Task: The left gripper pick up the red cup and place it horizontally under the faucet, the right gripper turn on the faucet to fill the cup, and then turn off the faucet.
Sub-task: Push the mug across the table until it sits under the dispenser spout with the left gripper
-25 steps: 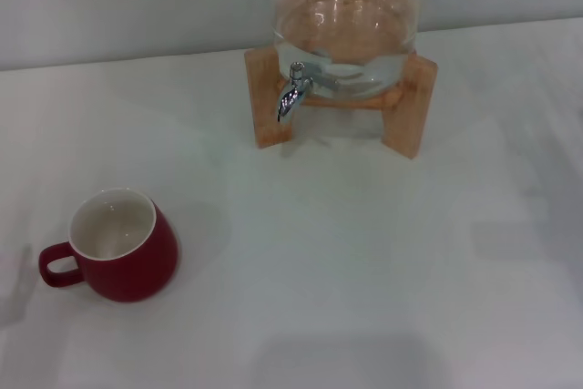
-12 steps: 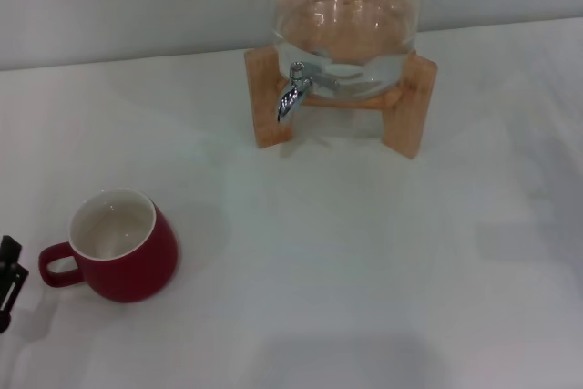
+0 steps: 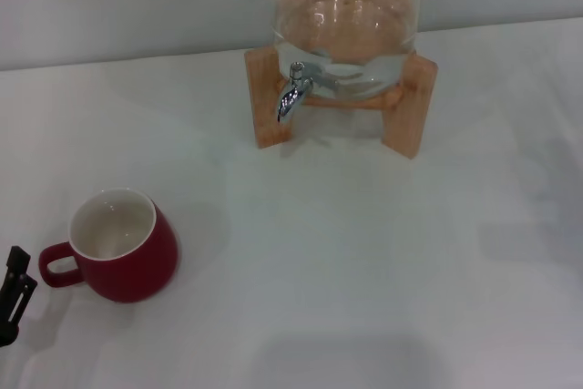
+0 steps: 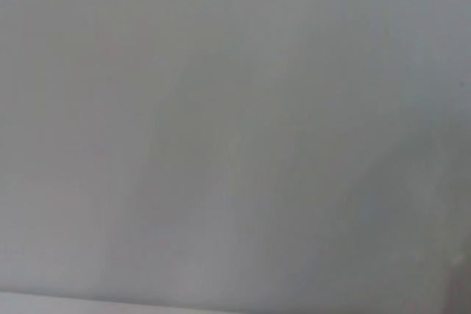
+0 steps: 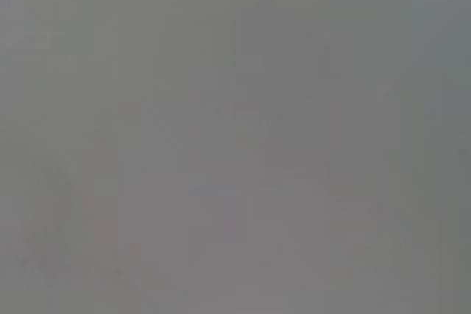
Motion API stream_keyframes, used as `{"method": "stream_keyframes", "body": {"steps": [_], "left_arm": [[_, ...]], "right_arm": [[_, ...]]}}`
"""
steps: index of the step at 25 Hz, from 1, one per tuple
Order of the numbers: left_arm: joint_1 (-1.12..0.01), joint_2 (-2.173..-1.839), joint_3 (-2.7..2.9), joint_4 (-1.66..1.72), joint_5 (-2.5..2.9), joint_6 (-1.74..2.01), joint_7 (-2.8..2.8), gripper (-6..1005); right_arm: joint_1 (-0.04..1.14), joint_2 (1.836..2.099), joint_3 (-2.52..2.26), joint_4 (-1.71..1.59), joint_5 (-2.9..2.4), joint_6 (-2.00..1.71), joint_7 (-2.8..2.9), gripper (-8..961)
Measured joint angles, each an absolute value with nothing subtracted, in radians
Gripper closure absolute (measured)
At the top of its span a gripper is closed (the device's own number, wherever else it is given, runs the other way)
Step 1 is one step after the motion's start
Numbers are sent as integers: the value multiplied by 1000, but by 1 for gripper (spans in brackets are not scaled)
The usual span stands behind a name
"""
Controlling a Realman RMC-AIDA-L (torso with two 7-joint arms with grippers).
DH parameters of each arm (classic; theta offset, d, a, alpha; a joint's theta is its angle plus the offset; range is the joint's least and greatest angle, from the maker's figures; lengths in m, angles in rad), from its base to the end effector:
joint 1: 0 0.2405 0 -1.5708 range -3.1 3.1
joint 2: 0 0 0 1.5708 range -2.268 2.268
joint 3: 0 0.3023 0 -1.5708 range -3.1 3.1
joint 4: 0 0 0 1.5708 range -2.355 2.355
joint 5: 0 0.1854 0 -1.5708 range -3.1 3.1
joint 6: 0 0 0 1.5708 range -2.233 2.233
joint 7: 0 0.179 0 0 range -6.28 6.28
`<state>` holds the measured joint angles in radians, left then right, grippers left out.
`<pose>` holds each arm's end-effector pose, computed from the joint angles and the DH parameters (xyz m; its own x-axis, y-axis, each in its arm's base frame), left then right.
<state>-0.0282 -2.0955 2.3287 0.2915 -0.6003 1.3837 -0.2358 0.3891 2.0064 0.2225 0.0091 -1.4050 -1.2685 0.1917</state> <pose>-0.3673 0.2253 -0.0526 0.6003 -0.0016 0.7998 0.7838 -0.1977 -0.5887 0.4183 0.3429 0.0689 0.7436 0.0925 -0.6623 -0.6664 0.1848 -0.7224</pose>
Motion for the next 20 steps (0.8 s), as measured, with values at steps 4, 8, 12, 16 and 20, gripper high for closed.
{"method": "stream_keyframes", "body": {"steps": [4,8,12,16,20], "left_arm": [[-26,-2095,2329,291,-601,1384,-235,124],[-26,-2095,2338,292,-600,1384,-235,124],[-26,-2096,2343,292,-601,1384,-235,124],[-26,-2097,2355,292,-601,1384,-235,124],[-26,-2098,2365,293,-602,1384,-235,124]], "right_arm": [[389,2007,222,9,-1405,-1268,191,295],[386,2008,222,9,-1405,-1268,191,295],[385,2008,222,9,-1405,-1268,191,295],[384,2008,222,9,-1405,-1269,190,295],[383,2008,222,9,-1404,-1269,190,295]]}}
